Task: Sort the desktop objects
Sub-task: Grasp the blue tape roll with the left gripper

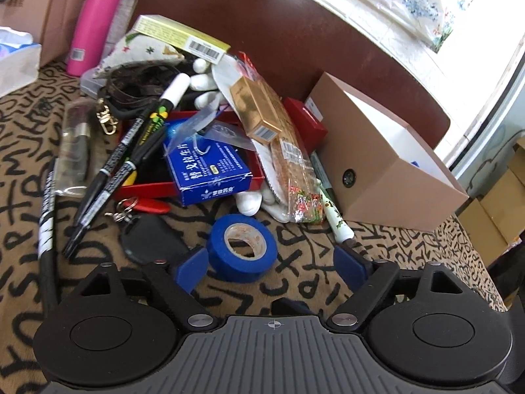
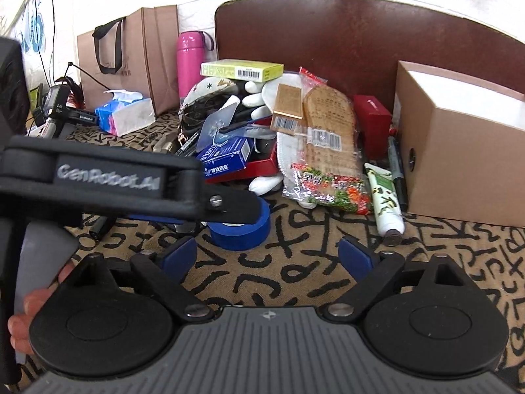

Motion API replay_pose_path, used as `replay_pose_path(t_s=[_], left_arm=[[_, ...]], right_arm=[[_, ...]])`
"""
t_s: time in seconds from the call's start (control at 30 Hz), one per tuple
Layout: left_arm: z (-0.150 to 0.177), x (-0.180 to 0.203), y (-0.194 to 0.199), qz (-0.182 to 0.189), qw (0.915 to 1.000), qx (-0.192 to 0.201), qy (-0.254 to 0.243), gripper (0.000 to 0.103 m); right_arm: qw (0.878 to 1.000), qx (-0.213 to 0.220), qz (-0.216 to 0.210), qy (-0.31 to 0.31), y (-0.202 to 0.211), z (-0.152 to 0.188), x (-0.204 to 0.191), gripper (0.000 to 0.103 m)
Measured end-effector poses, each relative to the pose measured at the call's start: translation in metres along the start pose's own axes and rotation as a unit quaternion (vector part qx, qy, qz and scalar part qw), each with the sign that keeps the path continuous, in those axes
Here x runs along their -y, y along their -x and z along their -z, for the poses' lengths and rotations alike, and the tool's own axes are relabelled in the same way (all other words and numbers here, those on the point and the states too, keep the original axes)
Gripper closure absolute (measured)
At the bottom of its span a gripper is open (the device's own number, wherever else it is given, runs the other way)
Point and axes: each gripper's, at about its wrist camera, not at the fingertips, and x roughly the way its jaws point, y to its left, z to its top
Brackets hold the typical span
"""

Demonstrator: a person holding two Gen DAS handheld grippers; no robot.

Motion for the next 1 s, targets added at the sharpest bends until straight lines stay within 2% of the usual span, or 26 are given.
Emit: replay_pose_path(t_s=[0.63, 0.83, 1.0], left_arm=[[-0.016, -0.011, -0.042, -0.003, 0.9985, -0.039, -0.039, 0.015], [-0.017, -0.011, -0.045, -0.011, 0.9974, -0.044, -0.057, 0.024], [-0.017, -0.013, -0.046, -0.007, 0.9967, -0.046, -0.066, 0.026]], right_arm=[[0.999, -0.021, -0.031, 0.020, -0.039, -0.004, -0.003, 0.029], [0.999, -0.020, -0.041, 0.021, -0.047, -0.006, -0.004, 0.031], [0.998, -0.016, -0.049, 0.027, -0.053, -0.008, -0.007, 0.035]])
